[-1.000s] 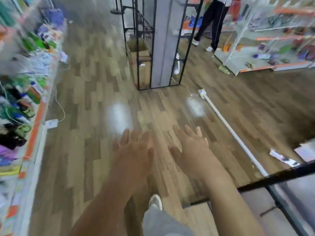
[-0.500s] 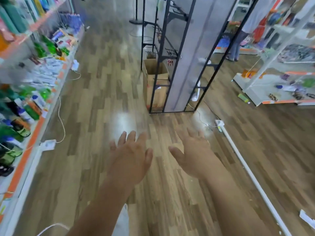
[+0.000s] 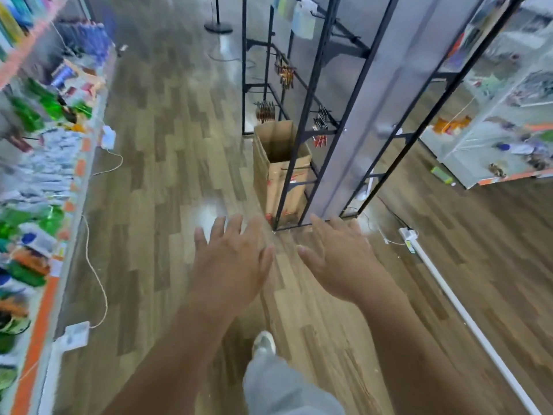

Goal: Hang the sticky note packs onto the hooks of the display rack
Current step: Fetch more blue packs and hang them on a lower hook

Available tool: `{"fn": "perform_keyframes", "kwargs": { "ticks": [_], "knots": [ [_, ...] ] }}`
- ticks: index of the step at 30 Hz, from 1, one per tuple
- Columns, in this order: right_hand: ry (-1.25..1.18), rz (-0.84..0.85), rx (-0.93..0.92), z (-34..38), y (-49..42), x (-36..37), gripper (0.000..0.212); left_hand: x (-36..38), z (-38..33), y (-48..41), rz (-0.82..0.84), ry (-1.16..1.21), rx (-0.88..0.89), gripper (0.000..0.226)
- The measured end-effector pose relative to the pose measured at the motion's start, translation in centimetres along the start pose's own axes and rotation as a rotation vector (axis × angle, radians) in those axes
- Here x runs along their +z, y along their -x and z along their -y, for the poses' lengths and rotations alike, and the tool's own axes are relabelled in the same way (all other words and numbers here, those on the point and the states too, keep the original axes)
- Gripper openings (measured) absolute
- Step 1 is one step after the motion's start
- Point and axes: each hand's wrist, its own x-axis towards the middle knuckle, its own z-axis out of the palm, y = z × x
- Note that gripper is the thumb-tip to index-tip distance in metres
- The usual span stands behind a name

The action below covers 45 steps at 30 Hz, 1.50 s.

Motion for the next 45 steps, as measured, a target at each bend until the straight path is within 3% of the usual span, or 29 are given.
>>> {"fn": "perform_keyframes", "kwargs": {
  "ticks": [8, 16, 29, 45],
  "knots": [
    [-0.184, -0.012, 0.025, 2.5, -21.1, -4.5, 0.063, -1.8, 3.6, -22.7, 0.033, 0.001, 0.047, 0.055],
    [-0.194, -0.061, 0.015, 6.2, -39.6, -12.5, 0.065, -6.3, 7.2, -43.4, -0.044, 0.04, 0.102, 0.056],
    [-0.25, -0.207, 0.282, 14.3, -66.8, -19.8, 0.063, -9.6, 14.9, -76.3, 0.048, 0.008, 0.382, 0.057],
    [-0.439, -0.282, 0.621, 9.1, -92.4, -25.7, 0.079, -6.7, 9.9, -108.0, 0.119, -0.053, 0.634, 0.057]
  ]
}}
